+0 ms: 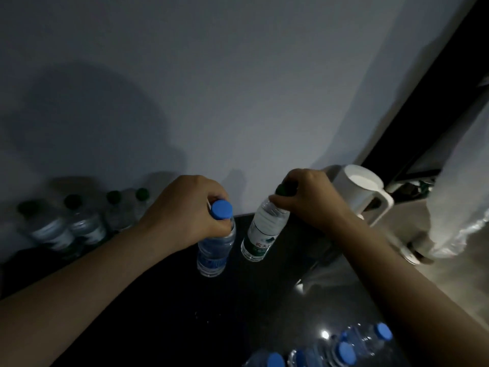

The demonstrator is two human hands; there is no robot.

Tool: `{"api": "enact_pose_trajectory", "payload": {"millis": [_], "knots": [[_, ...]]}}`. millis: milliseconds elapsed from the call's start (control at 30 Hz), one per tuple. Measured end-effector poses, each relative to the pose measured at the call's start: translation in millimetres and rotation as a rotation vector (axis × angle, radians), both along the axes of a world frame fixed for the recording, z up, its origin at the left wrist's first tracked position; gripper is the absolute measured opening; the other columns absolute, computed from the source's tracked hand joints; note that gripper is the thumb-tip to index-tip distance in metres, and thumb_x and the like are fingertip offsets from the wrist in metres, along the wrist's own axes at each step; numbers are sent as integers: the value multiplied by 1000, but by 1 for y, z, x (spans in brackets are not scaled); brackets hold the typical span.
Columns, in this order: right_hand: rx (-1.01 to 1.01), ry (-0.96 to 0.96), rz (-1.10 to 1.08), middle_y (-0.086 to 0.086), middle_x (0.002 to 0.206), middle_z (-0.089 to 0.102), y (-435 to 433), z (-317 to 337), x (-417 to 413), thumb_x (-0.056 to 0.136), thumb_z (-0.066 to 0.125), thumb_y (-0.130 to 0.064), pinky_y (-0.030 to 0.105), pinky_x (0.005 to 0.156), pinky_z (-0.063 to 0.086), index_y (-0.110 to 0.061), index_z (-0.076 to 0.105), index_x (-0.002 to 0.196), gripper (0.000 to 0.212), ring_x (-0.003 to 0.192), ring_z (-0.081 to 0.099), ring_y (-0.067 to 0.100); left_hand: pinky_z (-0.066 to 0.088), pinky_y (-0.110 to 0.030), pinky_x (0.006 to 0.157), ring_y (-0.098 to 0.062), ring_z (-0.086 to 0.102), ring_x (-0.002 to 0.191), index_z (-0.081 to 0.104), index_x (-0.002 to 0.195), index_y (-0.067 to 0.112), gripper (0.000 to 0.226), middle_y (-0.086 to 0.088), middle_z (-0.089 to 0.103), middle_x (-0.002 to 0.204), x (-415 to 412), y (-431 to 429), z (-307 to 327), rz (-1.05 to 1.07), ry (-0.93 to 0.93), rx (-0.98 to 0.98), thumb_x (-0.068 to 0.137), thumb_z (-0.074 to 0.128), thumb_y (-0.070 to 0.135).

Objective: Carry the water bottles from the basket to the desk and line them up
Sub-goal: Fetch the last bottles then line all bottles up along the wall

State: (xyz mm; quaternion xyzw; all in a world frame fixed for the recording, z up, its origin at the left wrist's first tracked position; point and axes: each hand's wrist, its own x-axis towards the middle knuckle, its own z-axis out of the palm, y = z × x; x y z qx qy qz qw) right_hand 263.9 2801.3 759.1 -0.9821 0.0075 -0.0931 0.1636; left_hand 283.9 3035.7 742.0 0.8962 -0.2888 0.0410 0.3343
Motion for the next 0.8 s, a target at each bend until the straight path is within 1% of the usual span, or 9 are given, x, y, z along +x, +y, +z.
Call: {"api": "enact_pose_trajectory", "payload": {"millis": [100, 233, 333, 400, 433, 533, 633, 733, 800], "knots": [[19, 31, 54, 8, 91, 67, 34, -15, 35, 79, 74, -30, 40, 77, 56, -7, 66, 96, 30, 83, 62, 19, 48, -28, 52, -5, 57, 58, 67, 67, 23, 17, 10, 61, 61, 10, 33, -17, 98, 10, -23, 54, 76, 28], [14, 50, 114, 10, 93, 67, 75, -36, 76, 78, 75, -30, 39, 76, 55, -5, 66, 97, 33, 84, 61, 21, 48, -31, 51, -9, 57, 56, 68, 65, 19, 16, 6, 61, 59, 22, 70, -38, 183, 34, -16, 54, 76, 25], [12, 63, 162, 11, 92, 66, 100, -51, 104, 78, 75, -29, 35, 72, 53, -3, 66, 96, 33, 82, 60, 22, 44, -24, 47, -3, 58, 63, 67, 66, 22, 16, 9, 61, 58, 29, 97, -53, 242, 72, -11, 53, 76, 27], [16, 73, 189, 13, 92, 66, 115, -60, 120, 78, 75, -27, 35, 71, 52, -1, 65, 94, 32, 82, 60, 24, 41, -17, 46, 2, 58, 60, 67, 66, 24, 17, 12, 61, 59, 32, 113, -61, 265, 100, -27, 52, 76, 26], [24, 75, 197, 14, 91, 65, 122, -65, 128, 78, 75, -26, 36, 70, 52, -1, 65, 94, 32, 82, 60, 25, 40, -16, 45, 2, 58, 59, 67, 65, 24, 17, 12, 61, 58, 33, 121, -64, 266, 116, -30, 52, 77, 25], [41, 87, 212, 15, 89, 64, 141, -80, 148, 76, 75, -24, 36, 68, 51, 0, 64, 91, 30, 80, 59, 26, 41, -25, 46, -6, 59, 59, 66, 62, 20, 14, 7, 61, 57, 38, 139, -72, 265, 145, -10, 53, 76, 22], [46, 114, 219, 15, 87, 63, 155, -95, 164, 77, 74, -22, 35, 66, 49, 0, 64, 89, 28, 80, 59, 27, 45, -29, 48, -8, 58, 56, 64, 62, 20, 14, 5, 61, 58, 41, 154, -78, 294, 204, 3, 53, 75, 24], [41, 141, 222, 15, 87, 63, 165, -108, 176, 76, 75, -22, 33, 64, 46, 0, 63, 88, 28, 79, 59, 26, 49, -35, 55, -10, 58, 60, 66, 65, 19, 15, 1, 63, 65, 42, 166, -85, 303, 259, -9, 56, 78, 22], [32, 157, 225, 16, 89, 64, 170, -115, 182, 76, 75, -22, 36, 67, 48, 1, 64, 90, 29, 81, 59, 27, 49, -38, 59, -11, 58, 62, 67, 68, 16, 15, -1, 64, 68, 44, 170, -90, 293, 288, -12, 60, 79, 21]]}}
